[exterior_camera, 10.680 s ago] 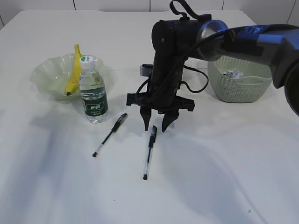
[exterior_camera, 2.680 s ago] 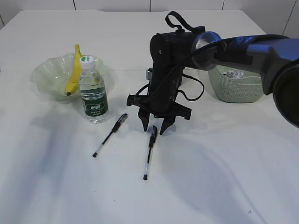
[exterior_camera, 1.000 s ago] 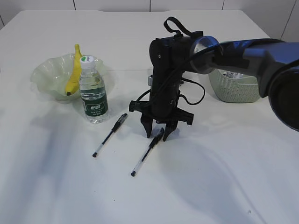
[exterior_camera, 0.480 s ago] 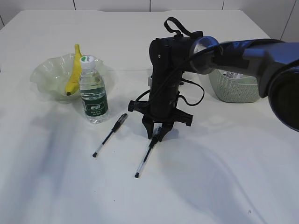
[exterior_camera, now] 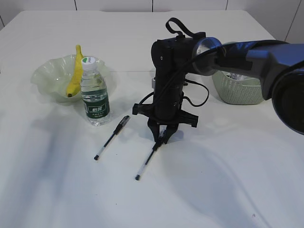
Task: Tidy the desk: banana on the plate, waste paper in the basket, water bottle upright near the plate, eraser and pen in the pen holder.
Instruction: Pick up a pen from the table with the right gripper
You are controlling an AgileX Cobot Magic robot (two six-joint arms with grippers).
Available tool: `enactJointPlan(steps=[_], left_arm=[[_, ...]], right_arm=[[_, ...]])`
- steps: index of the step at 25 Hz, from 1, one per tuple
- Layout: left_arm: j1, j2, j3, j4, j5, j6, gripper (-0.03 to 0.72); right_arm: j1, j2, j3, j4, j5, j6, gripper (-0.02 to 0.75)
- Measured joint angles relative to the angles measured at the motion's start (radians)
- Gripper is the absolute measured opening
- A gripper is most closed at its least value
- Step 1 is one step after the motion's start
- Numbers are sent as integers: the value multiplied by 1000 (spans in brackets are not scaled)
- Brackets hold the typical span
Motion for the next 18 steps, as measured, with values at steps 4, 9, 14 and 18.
enactJointPlan(steps=[4, 9, 14, 18], left_arm=[[0, 0, 0, 0, 0, 0, 496], [0, 0, 0, 0, 0, 0, 496], [0, 0, 0, 0, -2, 0, 496], [0, 0, 0, 0, -2, 0, 496]], right_arm=[[0, 0, 0, -4, 7, 0, 108], [0, 0, 0, -6, 7, 0, 92], [0, 18, -47, -28, 11, -4, 91], [0, 34, -123, -74, 11, -10, 89]])
